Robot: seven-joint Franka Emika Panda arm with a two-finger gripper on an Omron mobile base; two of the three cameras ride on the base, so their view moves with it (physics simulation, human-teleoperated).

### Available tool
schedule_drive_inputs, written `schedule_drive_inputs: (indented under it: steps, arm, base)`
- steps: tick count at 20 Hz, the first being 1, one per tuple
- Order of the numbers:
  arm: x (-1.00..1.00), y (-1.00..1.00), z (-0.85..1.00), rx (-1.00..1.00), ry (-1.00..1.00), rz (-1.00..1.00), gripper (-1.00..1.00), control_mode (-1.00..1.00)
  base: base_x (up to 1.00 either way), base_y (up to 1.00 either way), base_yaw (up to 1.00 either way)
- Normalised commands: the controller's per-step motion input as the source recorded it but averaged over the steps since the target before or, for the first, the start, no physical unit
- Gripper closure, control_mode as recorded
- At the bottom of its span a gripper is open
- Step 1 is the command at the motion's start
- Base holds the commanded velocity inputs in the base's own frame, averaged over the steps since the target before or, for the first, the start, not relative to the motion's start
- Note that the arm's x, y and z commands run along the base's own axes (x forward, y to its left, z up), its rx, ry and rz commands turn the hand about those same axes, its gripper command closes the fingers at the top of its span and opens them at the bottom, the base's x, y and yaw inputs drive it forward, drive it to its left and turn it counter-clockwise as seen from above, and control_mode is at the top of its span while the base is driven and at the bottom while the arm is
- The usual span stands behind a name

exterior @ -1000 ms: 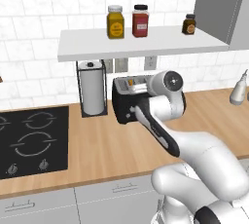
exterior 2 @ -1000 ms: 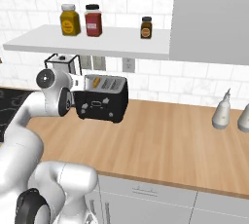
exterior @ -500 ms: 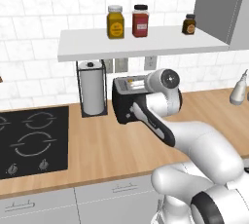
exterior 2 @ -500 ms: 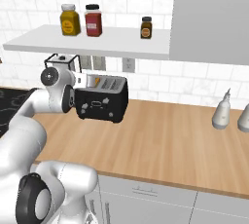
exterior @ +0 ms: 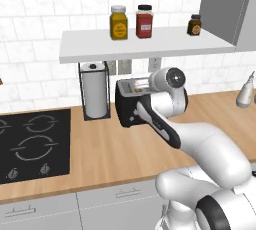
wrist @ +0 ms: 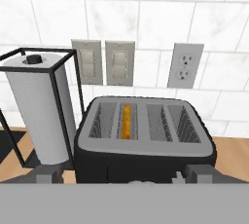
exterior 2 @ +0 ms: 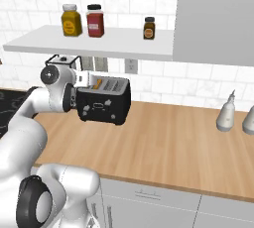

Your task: Start the toaster. Once the lever pops up, take the bread to the plate on the dining counter.

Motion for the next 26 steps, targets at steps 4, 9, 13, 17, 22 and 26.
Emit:
schedule_drive_inputs:
  steps: [4, 9, 13, 17, 22, 26]
  arm:
    - [0.0, 0.0, 0.1, 0.0, 0.0, 0.0, -1.0, -1.0]
    - [0.0, 0.0, 0.0, 0.0, 0.0, 0.0, -1.0, -1.0]
    - [0.0, 0.0, 0.0, 0.0, 0.0, 0.0, -1.0, -1.0]
    - [0.0, 0.0, 0.0, 0.0, 0.0, 0.0, -1.0, -1.0]
    - [0.0, 0.0, 0.0, 0.0, 0.0, 0.0, -1.0, -1.0]
    - [0.0, 0.0, 0.0, 0.0, 0.0, 0.0, -1.0, -1.0]
  base:
    - [0.0, 0.0, 0.0]
    - [0.0, 0.0, 0.0]
    - [0.0, 0.0, 0.0]
    - [0.0, 0.0, 0.0]
    - [0.0, 0.0, 0.0]
    - [0.0, 0.0, 0.0]
